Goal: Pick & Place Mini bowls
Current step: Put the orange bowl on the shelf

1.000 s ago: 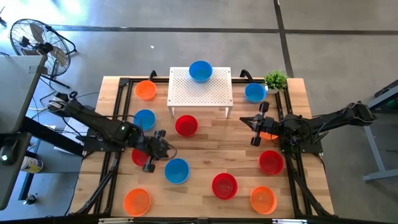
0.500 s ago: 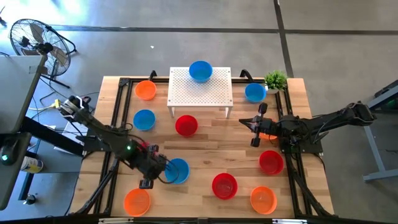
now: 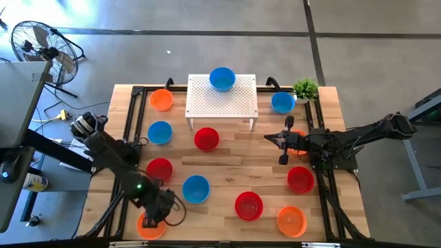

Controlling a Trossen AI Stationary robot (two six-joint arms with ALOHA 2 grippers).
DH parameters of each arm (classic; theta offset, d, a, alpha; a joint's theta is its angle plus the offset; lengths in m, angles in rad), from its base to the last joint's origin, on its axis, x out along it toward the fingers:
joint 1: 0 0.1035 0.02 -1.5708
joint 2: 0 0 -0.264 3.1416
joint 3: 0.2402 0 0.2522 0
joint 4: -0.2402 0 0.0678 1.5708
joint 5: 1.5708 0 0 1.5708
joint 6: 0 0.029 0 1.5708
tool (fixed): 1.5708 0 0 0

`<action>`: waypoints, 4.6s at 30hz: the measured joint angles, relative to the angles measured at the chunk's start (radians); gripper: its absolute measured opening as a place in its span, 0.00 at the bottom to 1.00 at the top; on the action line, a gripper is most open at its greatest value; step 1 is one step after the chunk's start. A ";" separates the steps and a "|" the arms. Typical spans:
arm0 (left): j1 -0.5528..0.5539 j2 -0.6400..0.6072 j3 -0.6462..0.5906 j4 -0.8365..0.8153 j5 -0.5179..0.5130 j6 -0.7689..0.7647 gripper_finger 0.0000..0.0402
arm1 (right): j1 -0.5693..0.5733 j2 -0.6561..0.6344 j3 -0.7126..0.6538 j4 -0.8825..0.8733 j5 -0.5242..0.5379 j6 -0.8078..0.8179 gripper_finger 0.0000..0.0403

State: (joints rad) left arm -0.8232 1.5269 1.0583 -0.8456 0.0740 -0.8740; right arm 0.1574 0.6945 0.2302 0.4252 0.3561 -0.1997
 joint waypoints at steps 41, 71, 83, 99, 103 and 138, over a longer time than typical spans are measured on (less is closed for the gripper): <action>0.072 0.053 -0.093 0.127 0.139 0.097 0.03 | 0.000 0.000 0.000 -0.026 0.000 -0.003 0.00; 1.291 -0.183 0.355 -0.150 0.065 0.465 0.00 | 0.000 0.000 0.000 -0.036 0.000 0.016 0.00; 1.542 0.058 0.511 -0.252 0.208 0.588 0.00 | 0.000 0.000 0.000 -0.071 -0.028 0.069 0.00; 1.557 0.098 0.516 -0.244 0.149 0.554 0.00 | 0.000 0.000 0.000 -0.077 -0.023 0.053 0.00; 1.556 0.107 0.517 -0.246 0.153 0.549 0.04 | 0.000 0.000 0.000 -0.074 -0.023 0.045 0.00; 1.555 0.046 0.516 -0.258 0.172 0.582 0.22 | 0.001 0.000 0.000 -0.083 -0.023 0.063 0.00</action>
State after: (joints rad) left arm 0.7322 1.5732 1.5745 -1.1037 0.2463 -0.2920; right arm 0.1580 0.6945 0.2302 0.3425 0.3328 -0.1367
